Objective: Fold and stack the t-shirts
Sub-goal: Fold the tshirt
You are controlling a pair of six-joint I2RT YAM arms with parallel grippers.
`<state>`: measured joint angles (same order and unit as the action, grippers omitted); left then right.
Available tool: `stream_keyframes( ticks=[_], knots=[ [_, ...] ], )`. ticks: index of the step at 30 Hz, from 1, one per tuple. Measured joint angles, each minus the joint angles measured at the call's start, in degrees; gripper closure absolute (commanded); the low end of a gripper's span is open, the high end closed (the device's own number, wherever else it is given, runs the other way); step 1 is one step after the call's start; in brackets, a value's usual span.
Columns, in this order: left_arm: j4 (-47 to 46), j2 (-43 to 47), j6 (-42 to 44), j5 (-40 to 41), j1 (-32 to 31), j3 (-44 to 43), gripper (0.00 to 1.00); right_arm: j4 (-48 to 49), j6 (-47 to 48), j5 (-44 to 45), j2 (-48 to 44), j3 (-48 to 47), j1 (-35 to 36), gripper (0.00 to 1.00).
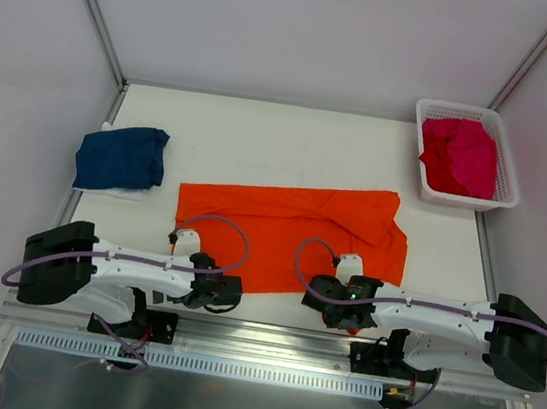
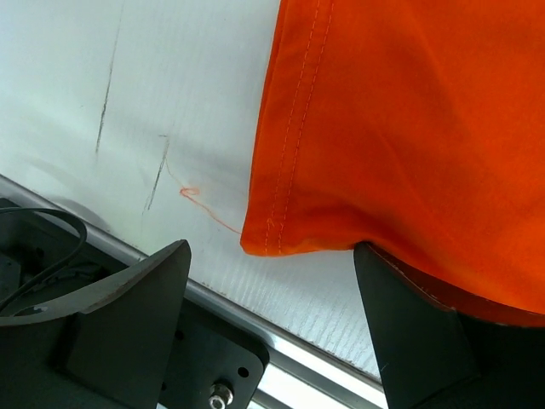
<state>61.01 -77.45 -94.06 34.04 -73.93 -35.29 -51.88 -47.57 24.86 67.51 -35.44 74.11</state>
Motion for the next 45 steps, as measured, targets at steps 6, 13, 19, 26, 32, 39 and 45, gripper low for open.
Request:
stream_keyframes(
  ticks=[6,13,19,26,32,39,45],
  knots=[
    [-2.8,4.0,-2.1,1.7,0.0,3.1,0.23,0.0,0.0,0.2,0.0,0.0,0.4,0.48],
    [-7.5,13.0,-0.9,-0.2,-0.4,6.8,0.23,0.0,0.0,0.3,1.8,0.0,0.4,0.48],
    [-8.5,23.6,-0.2,-1.9,-0.4,10.2,0.26,0.3,0.1,0.3,5.3,-1.0,0.4,0.48],
    [-8.2,21.6,1.0,-2.3,-0.4,8.3,0.25,0.8,0.5,0.2,9.4,-3.0,0.5,0.48],
    [-8.0,18.1,0.2,-2.0,-0.4,7.4,0.25,1.5,0.7,0.2,9.2,-3.0,0.5,0.48],
    [-7.5,18.0,-1.4,-2.0,-0.2,8.5,0.26,2.8,0.7,0.2,8.2,-2.8,0.5,0.48],
    [-7.5,14.8,-1.6,-1.2,-0.2,7.6,0.26,3.7,0.7,0.0,8.2,-2.7,0.5,0.48]
  ],
)
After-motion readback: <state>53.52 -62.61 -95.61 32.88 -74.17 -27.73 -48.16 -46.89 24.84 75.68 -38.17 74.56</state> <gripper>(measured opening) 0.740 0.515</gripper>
